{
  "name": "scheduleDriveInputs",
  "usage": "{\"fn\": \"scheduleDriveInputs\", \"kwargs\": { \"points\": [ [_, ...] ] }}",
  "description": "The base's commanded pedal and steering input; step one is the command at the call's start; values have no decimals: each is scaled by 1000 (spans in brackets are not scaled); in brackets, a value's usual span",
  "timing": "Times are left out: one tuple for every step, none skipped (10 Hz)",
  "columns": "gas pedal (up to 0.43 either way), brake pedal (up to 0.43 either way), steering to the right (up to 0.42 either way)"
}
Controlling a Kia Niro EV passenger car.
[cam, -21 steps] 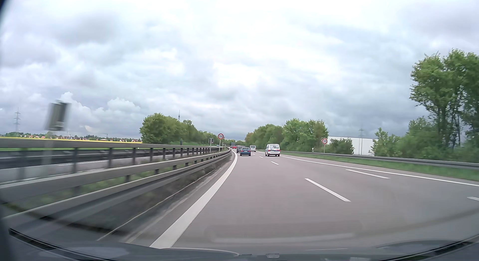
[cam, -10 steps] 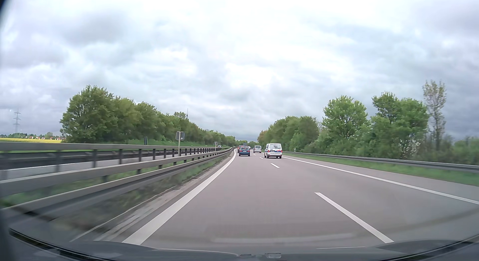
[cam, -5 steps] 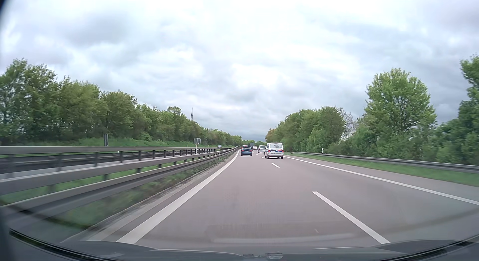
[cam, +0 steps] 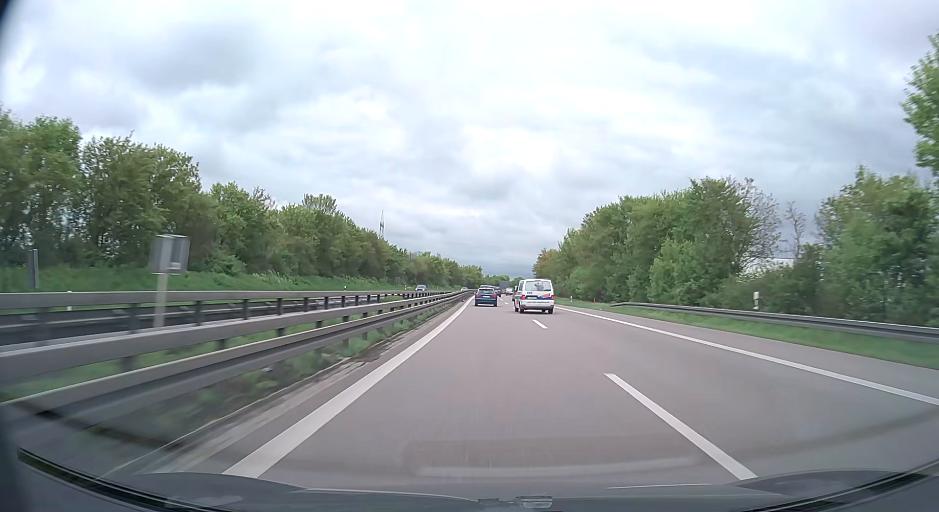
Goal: Follow the waypoints while adhering to traffic rules and regulations
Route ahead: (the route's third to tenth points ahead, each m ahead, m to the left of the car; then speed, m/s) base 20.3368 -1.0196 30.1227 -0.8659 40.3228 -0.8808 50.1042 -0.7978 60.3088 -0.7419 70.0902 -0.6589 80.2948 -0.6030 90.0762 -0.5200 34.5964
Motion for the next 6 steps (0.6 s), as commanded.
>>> {"fn": "scheduleDriveInputs", "kwargs": {
  "points": [
    [0, 12, -8],
    [0, 12, -7],
    [0, 12, -6],
    [0, 12, -5],
    [0, 6, -3],
    [0, 12, -3]
  ]
}}
